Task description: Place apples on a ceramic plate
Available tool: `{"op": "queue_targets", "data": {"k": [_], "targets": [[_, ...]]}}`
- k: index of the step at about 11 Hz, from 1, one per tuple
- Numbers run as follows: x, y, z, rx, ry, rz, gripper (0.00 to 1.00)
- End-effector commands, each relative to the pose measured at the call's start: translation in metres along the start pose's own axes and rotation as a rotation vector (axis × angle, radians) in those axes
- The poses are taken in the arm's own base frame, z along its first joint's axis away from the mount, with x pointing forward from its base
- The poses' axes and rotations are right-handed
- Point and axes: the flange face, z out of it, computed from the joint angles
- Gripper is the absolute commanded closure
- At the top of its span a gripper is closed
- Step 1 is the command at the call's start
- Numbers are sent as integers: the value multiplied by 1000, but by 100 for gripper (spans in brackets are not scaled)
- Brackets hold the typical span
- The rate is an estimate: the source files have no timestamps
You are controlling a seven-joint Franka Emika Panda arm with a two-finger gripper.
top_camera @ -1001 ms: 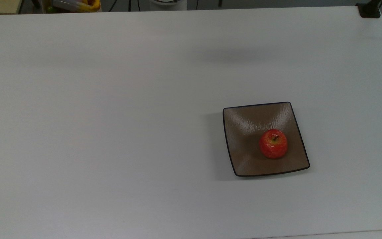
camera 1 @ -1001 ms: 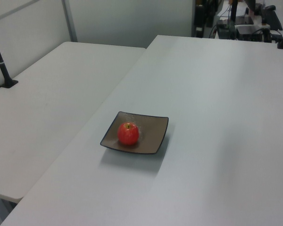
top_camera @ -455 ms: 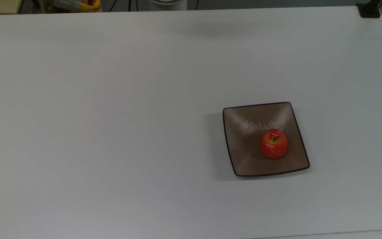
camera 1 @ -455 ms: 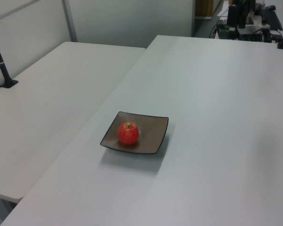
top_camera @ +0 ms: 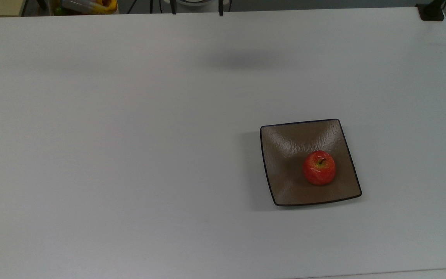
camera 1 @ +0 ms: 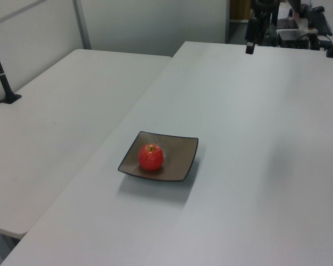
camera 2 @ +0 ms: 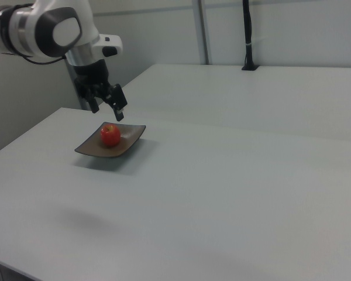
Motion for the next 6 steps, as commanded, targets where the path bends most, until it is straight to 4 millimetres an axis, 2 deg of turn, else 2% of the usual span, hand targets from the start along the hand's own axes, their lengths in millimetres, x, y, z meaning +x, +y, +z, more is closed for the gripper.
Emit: {"op": "queue_targets", "data": {"k": [1,4,6], "targets": [[15,4,-6,42,19,-15,0],[15,-2,-4,53,14,-82,0],[15,2,-5,53,16,-78,0]]}}
